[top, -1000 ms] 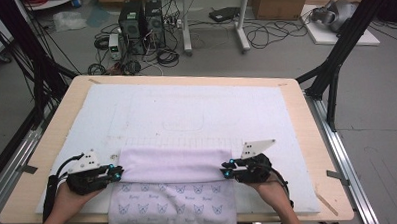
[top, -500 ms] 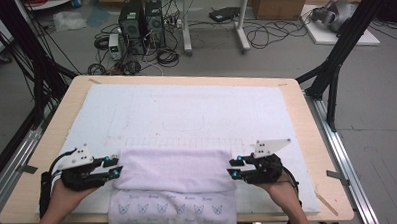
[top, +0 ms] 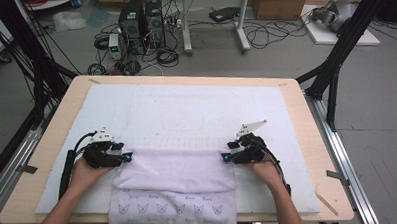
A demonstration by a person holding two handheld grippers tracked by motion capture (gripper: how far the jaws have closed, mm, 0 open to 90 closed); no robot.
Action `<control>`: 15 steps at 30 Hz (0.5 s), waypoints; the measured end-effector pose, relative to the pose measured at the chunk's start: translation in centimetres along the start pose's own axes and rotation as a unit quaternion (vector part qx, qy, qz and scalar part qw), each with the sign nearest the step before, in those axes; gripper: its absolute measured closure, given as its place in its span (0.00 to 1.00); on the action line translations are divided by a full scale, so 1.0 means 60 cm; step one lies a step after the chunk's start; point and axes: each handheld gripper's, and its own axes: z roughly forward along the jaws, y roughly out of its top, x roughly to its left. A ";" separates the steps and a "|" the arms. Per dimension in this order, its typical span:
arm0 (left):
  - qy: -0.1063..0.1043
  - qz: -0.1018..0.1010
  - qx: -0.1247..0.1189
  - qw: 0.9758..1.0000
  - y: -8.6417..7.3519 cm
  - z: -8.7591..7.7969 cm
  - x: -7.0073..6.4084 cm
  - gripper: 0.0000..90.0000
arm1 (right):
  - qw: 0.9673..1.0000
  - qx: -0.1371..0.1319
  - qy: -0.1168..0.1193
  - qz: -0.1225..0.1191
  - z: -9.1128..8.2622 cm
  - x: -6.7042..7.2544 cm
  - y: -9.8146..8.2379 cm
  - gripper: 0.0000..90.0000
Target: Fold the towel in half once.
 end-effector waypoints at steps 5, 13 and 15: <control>-0.012 0.034 0.004 0.999 0.003 -0.003 -0.016 0.90 | 1.000 0.001 0.030 -0.008 0.004 0.005 0.000 0.85; 0.017 0.013 -0.029 0.999 0.043 -0.005 0.008 0.94 | 1.000 0.001 0.020 -0.009 -0.009 -0.016 0.022 0.95; 0.032 0.017 -0.042 0.998 0.071 -0.003 0.013 0.95 | 1.000 0.003 -0.005 -0.011 -0.018 -0.028 0.043 0.95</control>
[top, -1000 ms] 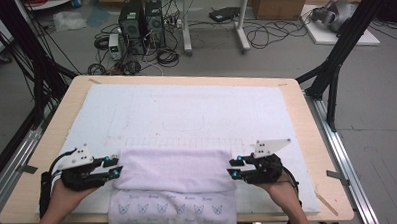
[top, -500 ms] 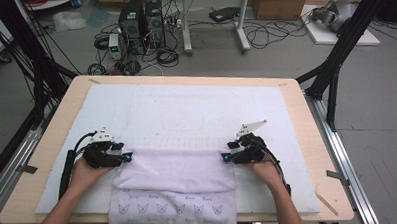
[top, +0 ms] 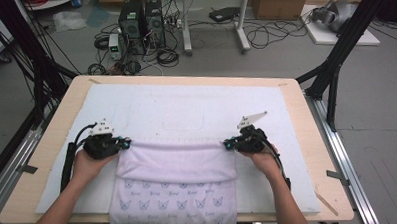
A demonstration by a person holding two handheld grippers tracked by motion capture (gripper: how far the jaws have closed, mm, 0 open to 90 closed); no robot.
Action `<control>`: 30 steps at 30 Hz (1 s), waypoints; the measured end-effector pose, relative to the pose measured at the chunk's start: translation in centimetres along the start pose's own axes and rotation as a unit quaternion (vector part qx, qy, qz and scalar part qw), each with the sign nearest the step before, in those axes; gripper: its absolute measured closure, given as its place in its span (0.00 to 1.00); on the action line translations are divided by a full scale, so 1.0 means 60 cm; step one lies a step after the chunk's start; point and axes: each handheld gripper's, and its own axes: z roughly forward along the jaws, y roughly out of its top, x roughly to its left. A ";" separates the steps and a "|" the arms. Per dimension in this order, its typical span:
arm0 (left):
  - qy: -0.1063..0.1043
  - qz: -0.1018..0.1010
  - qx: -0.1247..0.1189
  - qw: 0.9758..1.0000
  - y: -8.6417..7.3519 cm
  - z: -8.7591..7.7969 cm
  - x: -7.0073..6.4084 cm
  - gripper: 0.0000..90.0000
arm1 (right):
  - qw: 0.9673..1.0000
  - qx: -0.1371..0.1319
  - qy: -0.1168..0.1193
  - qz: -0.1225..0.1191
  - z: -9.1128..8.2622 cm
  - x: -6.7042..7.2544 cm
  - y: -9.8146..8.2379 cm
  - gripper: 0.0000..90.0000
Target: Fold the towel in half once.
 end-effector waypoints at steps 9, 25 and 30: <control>0.069 0.018 -0.028 0.997 0.177 0.017 0.058 0.95 | 0.995 -0.017 -0.101 0.007 -0.076 -0.078 0.124 0.96; 0.021 -0.041 0.006 0.999 0.071 0.034 0.067 0.60 | 0.998 -0.014 -0.057 0.032 -0.014 -0.071 0.070 0.58; -0.021 -0.028 0.001 0.999 0.045 0.034 0.039 0.55 | 0.998 -0.035 -0.043 0.031 -0.006 -0.039 0.043 0.56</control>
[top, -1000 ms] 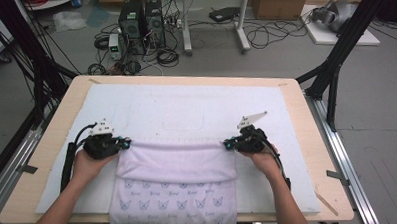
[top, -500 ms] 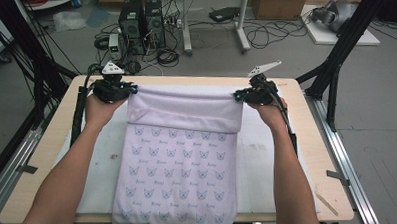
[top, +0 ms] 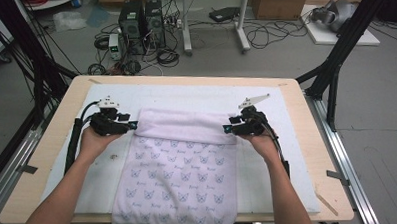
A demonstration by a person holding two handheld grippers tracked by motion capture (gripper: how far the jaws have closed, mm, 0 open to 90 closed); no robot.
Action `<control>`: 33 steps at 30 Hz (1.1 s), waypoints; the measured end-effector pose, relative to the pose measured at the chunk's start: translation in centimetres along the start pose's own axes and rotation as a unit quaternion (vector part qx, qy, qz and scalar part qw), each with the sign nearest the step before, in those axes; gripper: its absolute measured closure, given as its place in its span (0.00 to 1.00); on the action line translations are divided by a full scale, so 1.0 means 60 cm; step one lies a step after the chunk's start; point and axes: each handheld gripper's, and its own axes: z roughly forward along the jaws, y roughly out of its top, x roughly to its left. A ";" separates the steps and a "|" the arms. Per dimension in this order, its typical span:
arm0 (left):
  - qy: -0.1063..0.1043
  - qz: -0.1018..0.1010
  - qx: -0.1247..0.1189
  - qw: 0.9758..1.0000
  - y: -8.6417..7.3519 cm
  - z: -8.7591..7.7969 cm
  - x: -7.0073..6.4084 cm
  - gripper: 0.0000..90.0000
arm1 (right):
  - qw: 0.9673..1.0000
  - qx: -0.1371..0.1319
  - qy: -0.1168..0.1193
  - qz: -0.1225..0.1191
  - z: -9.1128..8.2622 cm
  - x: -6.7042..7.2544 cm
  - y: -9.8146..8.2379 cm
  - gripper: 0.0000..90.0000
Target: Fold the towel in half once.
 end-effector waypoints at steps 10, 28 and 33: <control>-0.042 0.014 0.043 0.998 -0.026 0.026 -0.019 0.84 | 1.000 0.021 0.006 0.009 0.016 0.015 -0.045 0.64; -0.032 0.008 -0.013 0.999 -0.030 -0.043 -0.019 1.00 | 0.999 0.002 0.048 -0.018 -0.030 0.039 -0.038 0.96; -0.017 -0.003 0.027 1.000 -0.026 0.001 -0.017 0.70 | 0.998 0.030 0.044 -0.019 -0.010 0.035 -0.045 0.95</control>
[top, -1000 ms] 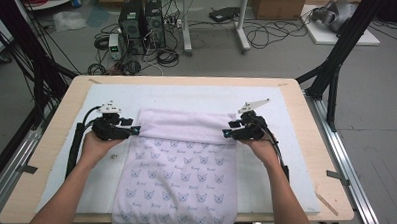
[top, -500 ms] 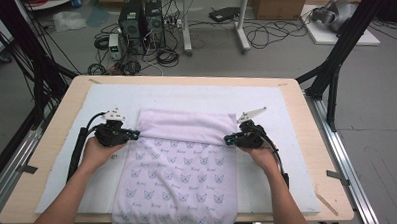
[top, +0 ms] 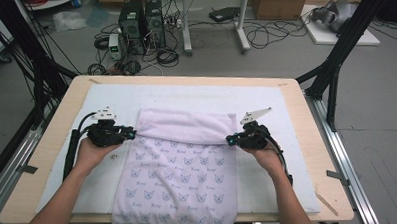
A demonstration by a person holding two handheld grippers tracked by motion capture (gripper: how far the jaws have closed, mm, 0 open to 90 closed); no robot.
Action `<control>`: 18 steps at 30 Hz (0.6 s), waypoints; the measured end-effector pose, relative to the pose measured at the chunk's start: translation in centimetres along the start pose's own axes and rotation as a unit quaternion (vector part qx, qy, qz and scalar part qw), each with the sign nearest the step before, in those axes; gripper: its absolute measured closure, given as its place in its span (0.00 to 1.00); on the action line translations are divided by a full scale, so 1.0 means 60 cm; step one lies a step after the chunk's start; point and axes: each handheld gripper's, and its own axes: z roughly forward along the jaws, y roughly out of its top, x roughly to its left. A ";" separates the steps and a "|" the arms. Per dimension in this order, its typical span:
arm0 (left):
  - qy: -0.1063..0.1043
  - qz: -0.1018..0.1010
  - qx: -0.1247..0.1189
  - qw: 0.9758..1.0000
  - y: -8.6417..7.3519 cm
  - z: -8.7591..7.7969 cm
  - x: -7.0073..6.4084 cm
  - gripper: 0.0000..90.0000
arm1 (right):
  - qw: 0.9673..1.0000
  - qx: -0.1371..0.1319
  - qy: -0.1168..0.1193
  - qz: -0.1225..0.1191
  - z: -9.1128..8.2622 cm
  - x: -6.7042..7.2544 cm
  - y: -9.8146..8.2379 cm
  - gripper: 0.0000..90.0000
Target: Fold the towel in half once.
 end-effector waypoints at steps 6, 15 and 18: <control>0.032 -0.016 0.021 0.999 0.023 0.039 0.011 0.59 | 1.000 0.001 0.002 0.005 0.015 -0.012 -0.001 0.94; 0.030 0.000 0.061 0.998 0.041 0.058 0.009 0.95 | 1.000 -0.004 0.004 0.013 0.017 -0.018 -0.004 0.94; 0.024 -0.006 0.035 0.999 0.039 0.035 0.011 0.96 | 1.000 -0.007 0.005 0.009 0.012 -0.015 -0.003 0.95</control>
